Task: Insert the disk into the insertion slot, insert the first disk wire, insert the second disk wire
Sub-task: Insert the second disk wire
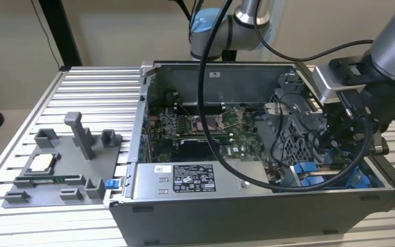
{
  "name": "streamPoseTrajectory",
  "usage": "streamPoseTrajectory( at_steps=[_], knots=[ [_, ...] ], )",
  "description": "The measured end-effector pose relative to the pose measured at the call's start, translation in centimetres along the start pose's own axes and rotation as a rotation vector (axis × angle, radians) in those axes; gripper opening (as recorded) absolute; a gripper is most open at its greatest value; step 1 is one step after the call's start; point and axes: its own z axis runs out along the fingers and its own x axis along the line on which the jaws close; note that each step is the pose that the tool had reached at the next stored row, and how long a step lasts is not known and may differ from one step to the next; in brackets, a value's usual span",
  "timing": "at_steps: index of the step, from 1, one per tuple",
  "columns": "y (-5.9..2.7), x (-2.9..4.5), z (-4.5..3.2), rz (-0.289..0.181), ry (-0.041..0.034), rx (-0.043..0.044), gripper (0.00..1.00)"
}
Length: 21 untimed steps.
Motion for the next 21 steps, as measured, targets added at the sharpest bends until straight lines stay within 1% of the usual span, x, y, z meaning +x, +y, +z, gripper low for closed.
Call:
streamPoseTrajectory(
  at_steps=[2,3,5,10,13,15,19,20,21],
  knots=[
    [0.04,0.04,0.2,-0.001,0.0008,0.0047,0.0],
    [0.04,0.05,0.2,-0.001,0.0021,0.0047,0.0],
    [0.04,0.17,0.12,-0.002,0.0022,0.0048,0.0],
    [0.06,0.2,-0.93,-0.001,0.0032,0.0048,0.0],
    [0.3,0.23,-1.0,-0.002,0.0079,0.0048,0.0],
    [0.59,0.22,-1.17,-0.002,0.0088,0.0048,0.0],
    [0.8,0.15,-2.33,-0.002,0.0084,0.0048,0.0],
    [0.79,0.21,-2.52,-0.002,0.0092,0.0048,0.0],
    [0.8,0.33,-2.57,-0.002,0.0121,0.0046,0.0]
  ],
)
